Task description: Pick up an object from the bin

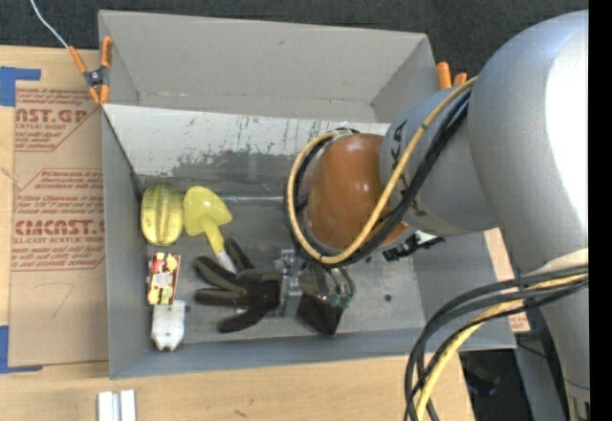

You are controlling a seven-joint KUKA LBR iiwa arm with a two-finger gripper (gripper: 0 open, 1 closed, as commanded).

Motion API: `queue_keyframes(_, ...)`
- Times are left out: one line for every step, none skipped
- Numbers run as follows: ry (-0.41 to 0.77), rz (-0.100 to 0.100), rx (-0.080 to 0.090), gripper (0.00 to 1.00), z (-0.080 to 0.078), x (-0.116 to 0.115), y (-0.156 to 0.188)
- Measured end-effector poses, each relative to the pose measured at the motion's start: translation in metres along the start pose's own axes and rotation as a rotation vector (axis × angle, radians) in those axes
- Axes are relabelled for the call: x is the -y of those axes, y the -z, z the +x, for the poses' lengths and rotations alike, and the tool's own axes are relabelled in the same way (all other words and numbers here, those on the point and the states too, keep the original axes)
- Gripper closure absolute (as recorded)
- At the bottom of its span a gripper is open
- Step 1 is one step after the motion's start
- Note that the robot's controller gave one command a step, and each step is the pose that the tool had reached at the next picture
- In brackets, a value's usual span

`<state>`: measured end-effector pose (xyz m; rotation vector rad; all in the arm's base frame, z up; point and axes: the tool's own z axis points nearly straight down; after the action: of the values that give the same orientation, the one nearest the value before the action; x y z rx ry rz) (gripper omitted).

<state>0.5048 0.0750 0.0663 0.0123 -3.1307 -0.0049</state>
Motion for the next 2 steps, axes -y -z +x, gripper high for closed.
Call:
queue_keyframes(0.000, 0.000, 0.000, 1.00, 0.0004, 0.0000, 0.0017)
queue_keyframes(0.000, 0.001, -0.007, 1.00, 0.0022, 0.0001, 0.0091)
